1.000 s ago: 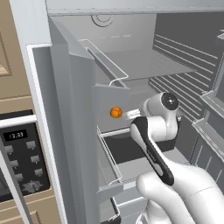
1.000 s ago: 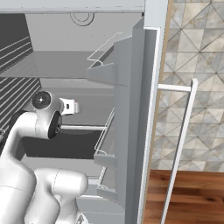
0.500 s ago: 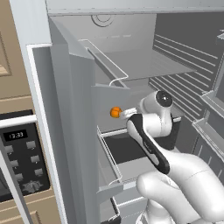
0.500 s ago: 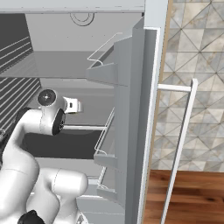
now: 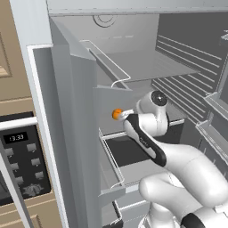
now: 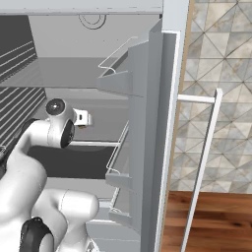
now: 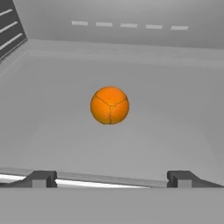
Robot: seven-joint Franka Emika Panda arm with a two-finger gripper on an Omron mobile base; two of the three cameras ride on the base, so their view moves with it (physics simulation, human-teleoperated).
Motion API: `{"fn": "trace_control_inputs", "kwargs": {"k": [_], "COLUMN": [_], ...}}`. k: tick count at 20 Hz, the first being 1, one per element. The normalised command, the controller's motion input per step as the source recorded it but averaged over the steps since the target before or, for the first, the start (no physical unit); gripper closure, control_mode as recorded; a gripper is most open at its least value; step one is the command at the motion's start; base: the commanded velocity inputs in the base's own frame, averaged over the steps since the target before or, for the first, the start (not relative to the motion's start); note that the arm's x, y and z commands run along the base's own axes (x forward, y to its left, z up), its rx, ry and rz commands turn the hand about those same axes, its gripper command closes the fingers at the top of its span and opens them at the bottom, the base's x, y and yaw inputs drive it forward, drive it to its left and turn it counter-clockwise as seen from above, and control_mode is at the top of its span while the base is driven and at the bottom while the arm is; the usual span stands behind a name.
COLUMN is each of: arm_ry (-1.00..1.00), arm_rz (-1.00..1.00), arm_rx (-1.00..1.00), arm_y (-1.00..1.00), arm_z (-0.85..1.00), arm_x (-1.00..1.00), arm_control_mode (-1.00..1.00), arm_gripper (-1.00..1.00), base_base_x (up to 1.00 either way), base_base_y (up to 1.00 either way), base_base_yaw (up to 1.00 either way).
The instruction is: Retrieve the mango and orange from the fridge and place them into the bowl on the dining table.
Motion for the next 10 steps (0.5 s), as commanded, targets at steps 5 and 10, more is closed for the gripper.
{"fn": "trace_control_inputs", "kwargs": {"k": [5, 10], "arm_ry": [0.02, 0.02], "arm_rz": [0.00, 0.00], "arm_rx": [0.00, 0.00], "arm_y": [0.13, 0.12], "arm_z": [-0.13, -0.17], "arm_x": [0.18, 0.16], "arm_control_mode": [-1.00, -1.00], "arm_gripper": [-1.00, -1.00], "base_base_x": [0.00, 0.00], "base_base_y": [0.00, 0.00], "base_base_yaw": [0.00, 0.00]}}
